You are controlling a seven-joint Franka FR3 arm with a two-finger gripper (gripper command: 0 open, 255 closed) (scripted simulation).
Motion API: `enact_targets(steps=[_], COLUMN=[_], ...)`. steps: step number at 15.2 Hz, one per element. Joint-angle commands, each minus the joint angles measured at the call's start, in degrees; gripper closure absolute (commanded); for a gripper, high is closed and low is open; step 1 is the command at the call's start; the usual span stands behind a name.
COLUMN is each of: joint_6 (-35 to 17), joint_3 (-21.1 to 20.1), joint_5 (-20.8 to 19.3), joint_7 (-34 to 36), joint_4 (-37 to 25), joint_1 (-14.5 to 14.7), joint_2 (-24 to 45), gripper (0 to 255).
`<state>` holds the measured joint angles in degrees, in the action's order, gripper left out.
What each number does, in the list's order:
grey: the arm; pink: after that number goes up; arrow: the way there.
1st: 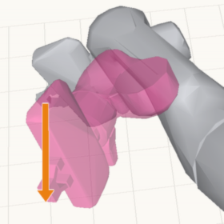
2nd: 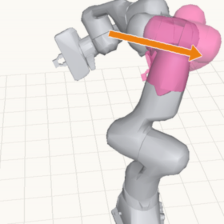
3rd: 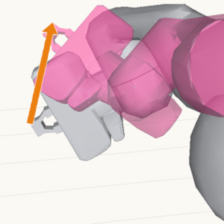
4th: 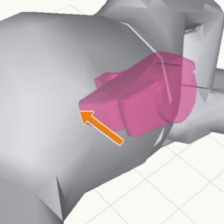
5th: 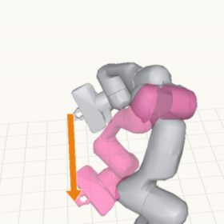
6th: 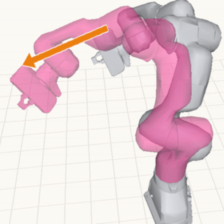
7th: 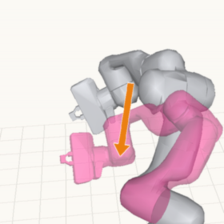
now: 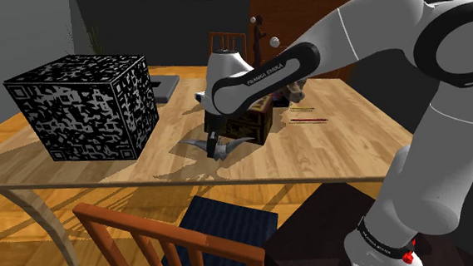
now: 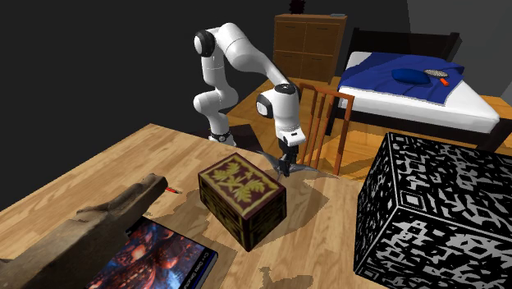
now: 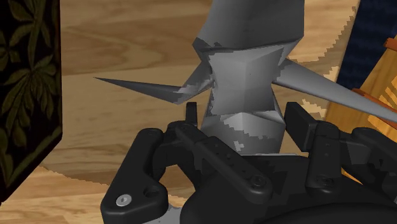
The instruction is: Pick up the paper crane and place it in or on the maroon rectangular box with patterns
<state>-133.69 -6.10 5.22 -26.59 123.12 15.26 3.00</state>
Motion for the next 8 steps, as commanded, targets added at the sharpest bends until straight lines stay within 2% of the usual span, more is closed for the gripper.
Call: enact_targets(steps=[1,6,8], joint_6=[0.01,0.00,1.47], joint_3=[0.00,0.00,0.02], joint_5=[0.00,0.00,-0.01], joint_7=[0.00,0.00,0.08], joint_4=[0.01,0.01,-0.72], joint_1=[0.00,0.00,-0.02], joint_2=[0.01,0.02,-0.74], gripper=[255,255,255])
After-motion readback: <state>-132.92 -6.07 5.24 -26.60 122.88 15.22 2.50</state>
